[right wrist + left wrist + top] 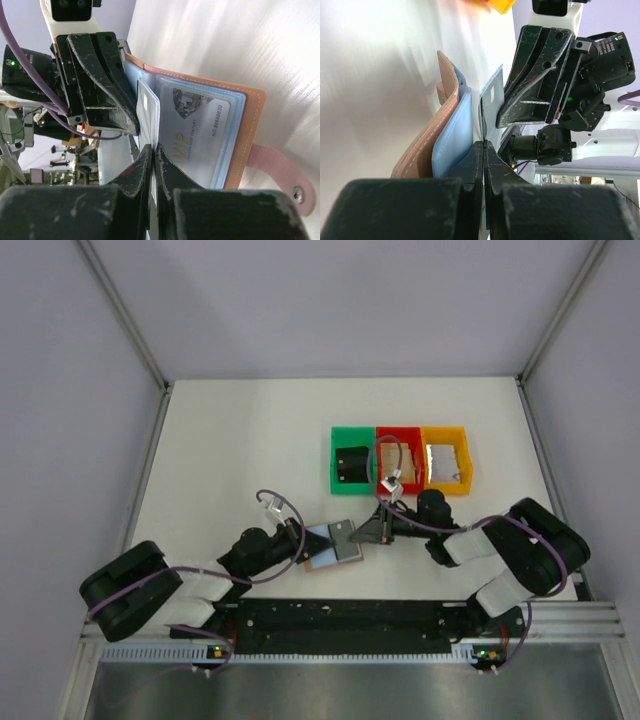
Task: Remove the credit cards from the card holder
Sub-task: Remove the credit card from the card holder.
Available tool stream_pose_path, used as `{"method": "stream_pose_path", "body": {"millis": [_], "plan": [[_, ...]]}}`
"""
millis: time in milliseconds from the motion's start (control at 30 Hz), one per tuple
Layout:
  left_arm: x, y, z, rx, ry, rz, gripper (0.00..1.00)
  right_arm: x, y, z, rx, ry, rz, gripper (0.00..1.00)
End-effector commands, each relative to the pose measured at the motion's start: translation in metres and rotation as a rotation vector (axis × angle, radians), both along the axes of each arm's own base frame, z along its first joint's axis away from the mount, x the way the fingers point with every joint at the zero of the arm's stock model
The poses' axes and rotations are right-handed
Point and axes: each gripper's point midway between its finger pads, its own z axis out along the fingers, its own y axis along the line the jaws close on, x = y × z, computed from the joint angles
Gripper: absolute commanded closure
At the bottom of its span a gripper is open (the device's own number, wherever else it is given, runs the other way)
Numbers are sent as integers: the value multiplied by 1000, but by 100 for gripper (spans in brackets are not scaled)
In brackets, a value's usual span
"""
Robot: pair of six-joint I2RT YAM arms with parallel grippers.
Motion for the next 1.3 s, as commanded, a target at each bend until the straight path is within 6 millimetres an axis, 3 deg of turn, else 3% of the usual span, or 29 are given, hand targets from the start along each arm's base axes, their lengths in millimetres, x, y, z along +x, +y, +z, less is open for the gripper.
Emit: {"method": "stream_pose_path", "body": {"millis": [0, 367, 500, 700, 833, 1000, 1133, 1267], "plan": [[-9, 19, -1, -35, -33, 38, 100, 6, -9, 0, 21, -20, -30, 100], [-9, 31, -13, 14, -11, 81, 100, 11, -14, -14, 4, 33, -67, 100], [-9, 35, -25, 61, 26, 98, 100, 13, -16, -23, -19, 56, -81, 100], [-12, 42, -61, 217, 143, 104, 100, 13, -19, -40, -99, 99, -88, 100], [-10, 40, -66, 246, 190, 113, 100, 17, -19, -44, -131, 109, -94, 88], [-12, 43, -74, 258, 228, 127, 100, 19, -26, -53, -206, 104, -117, 92], [-10, 45, -71, 249, 217, 142, 100, 21, -40, -66, -341, 90, -151, 71], [-6, 45, -59, 207, 179, 160, 100, 32, -58, -55, -470, -4, -224, 54]]}}
